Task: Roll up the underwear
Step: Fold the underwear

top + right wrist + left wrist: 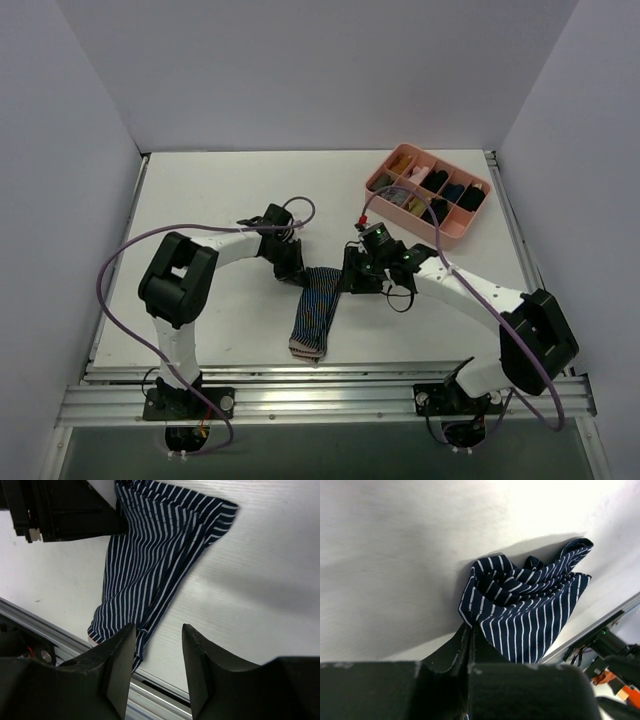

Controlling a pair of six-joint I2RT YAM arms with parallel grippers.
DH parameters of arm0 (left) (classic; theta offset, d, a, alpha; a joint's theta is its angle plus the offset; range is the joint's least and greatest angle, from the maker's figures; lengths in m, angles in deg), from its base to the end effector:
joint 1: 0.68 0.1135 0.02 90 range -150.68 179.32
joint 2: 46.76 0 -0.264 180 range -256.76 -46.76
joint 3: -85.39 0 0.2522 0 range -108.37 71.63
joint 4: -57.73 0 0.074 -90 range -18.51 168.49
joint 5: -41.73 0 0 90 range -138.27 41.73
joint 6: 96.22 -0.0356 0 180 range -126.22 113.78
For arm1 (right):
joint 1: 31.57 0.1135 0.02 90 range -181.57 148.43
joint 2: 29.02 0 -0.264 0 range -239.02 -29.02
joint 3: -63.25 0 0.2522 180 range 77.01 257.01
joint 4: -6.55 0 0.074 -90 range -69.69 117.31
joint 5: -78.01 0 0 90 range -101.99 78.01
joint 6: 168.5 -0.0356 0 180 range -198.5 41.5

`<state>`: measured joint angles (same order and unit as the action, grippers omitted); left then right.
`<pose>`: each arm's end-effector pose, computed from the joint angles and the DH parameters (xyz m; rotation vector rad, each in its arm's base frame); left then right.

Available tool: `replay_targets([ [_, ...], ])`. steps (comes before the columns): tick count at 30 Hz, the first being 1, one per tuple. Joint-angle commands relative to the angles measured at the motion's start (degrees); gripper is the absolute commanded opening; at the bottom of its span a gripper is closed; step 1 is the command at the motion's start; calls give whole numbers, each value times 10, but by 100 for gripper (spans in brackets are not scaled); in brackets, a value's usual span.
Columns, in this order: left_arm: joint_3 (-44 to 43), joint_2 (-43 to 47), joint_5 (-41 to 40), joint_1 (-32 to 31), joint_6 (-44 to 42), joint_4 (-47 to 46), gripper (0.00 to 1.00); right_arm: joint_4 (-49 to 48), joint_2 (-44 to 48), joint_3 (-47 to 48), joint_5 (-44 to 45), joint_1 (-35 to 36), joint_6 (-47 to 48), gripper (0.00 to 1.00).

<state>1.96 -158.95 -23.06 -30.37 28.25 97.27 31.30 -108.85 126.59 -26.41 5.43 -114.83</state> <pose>0.3227 -0.2014 0.1379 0.0033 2.9361 -0.8544 0.2317 0.1857 0.2303 -0.1546 2.4465 0.9107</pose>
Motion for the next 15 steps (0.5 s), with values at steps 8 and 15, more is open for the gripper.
replay_targets([
  [8, 27, 60, -168, 104, 52, 70, 2, -7, -120, 125, 3, 84, 5, 34],
  [15, 32, 68, -181, 116, 63, 89, 2, -20, -159, 142, 3, 127, -7, 31],
])
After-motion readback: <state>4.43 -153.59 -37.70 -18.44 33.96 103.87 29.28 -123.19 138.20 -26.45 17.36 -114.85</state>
